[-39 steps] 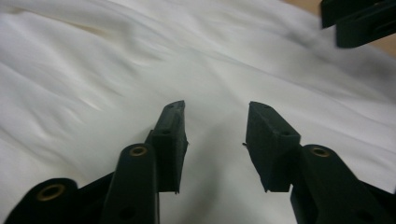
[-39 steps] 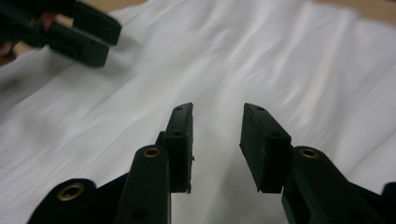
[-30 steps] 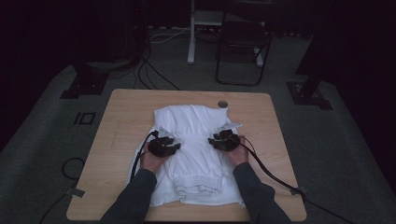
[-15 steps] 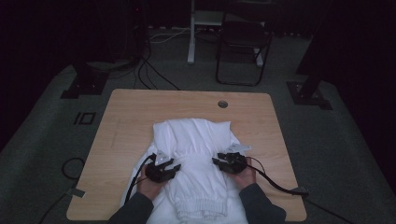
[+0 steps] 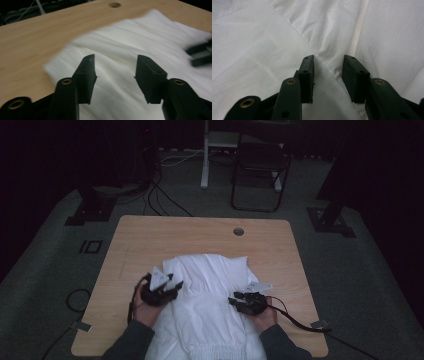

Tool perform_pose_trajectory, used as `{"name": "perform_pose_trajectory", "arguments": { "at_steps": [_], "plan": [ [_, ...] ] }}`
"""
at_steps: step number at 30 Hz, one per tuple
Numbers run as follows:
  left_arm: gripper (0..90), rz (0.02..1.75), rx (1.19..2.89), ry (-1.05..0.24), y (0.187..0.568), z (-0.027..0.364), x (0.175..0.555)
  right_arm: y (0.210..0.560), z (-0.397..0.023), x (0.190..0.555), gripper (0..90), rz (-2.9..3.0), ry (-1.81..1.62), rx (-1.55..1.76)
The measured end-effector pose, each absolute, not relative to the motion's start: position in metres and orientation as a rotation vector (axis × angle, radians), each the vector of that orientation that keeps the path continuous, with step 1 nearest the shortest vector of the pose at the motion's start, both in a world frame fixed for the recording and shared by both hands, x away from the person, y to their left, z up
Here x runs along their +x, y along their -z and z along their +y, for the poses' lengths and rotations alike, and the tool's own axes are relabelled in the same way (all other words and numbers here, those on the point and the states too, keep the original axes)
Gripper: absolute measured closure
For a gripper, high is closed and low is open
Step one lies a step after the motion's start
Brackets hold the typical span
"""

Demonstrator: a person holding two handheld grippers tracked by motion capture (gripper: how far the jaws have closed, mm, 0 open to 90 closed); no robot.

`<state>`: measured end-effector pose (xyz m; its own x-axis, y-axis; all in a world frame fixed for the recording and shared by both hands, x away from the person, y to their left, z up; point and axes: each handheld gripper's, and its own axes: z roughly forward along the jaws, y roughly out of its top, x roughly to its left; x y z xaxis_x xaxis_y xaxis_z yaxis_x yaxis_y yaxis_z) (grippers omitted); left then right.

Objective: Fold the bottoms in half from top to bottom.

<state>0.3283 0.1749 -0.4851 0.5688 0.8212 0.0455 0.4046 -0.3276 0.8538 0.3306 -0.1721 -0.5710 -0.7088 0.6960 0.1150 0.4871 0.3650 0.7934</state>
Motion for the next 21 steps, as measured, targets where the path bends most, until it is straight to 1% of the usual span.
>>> {"name": "perform_pose_trajectory", "arguments": {
  "at_steps": [1, 3, 4, 5, 6, 7, 8, 9, 12, 13, 14, 15, 16, 17, 18, 19, 21],
  "plan": [
    [48.0, 0.986, 1.943, -0.613, 0.485, 0.175, 0.328, 0.571, -0.172, 0.331, 61.3, 2.387, -1.261, 1.057],
    [46.6, 1.095, 1.915, -0.613, 0.485, 0.189, 0.360, 0.571, -0.172, 0.330, 61.3, 2.385, -1.262, 1.060],
    [44.1, 1.189, 1.921, -0.565, 0.493, 0.197, 0.386, 0.571, -0.172, 0.330, 61.3, 2.385, -1.262, 1.062],
    [41.5, 1.189, 1.921, -0.565, 0.493, 0.197, 0.386, 0.571, -0.172, 0.331, 61.3, 2.385, -1.261, 1.058],
    [41.4, 1.298, 1.941, -0.567, 0.508, 0.202, 0.408, 0.571, -0.172, 0.331, 61.3, 2.385, -1.261, 1.058],
    [39.9, 1.298, 1.941, -0.567, 0.508, 0.202, 0.408, 0.571, -0.172, 0.331, 61.3, 2.385, -1.261, 1.058],
    [39.0, 1.365, 1.931, -0.514, 0.523, 0.205, 0.424, 0.571, -0.172, 0.331, 61.3, 2.385, -1.262, 1.060],
    [39.0, 1.365, 1.931, -0.514, 0.523, 0.205, 0.424, 0.571, -0.172, 0.331, 61.3, 2.385, -1.262, 1.060],
    [39.0, 1.395, 1.871, -0.419, 0.536, 0.209, 0.438, 0.571, -0.172, 0.331, 61.3, 2.386, -1.265, 1.066],
    [40.3, 1.398, 1.872, -0.410, 0.540, 0.208, 0.442, 0.571, -0.172, 0.331, 61.3, 2.386, -1.265, 1.067],
    [44.0, 1.394, 1.879, -0.387, 0.541, 0.208, 0.444, 0.571, -0.172, 0.331, 61.3, 2.386, -1.265, 1.066],
    [49.4, 1.394, 1.879, -0.387, 0.541, 0.208, 0.444, 0.571, -0.172, 0.331, 61.3, 2.386, -1.265, 1.066],
    [62.8, 1.388, 1.883, -0.364, 0.542, 0.208, 0.445, 0.571, -0.172, 0.331, 61.3, 2.385, -1.264, 1.063],
    [62.8, 1.366, 1.893, -0.349, 0.541, 0.208, 0.445, 0.571, -0.172, 0.331, 61.3, 2.385, -1.264, 1.063],
    [81.6, 1.337, 1.932, -0.397, 0.539, 0.206, 0.442, 0.571, -0.172, 0.330, 61.4, 2.384, -1.264, 1.068],
    [86.6, 1.337, 1.932, -0.397, 0.539, 0.206, 0.442, 0.571, -0.172, 0.330, 61.4, 2.384, -1.264, 1.068],
    [88.1, 1.342, 1.922, -0.422, 0.535, 0.209, 0.439, 0.571, -0.172, 0.330, 61.5, 2.382, -1.263, 1.068]
  ]
}}
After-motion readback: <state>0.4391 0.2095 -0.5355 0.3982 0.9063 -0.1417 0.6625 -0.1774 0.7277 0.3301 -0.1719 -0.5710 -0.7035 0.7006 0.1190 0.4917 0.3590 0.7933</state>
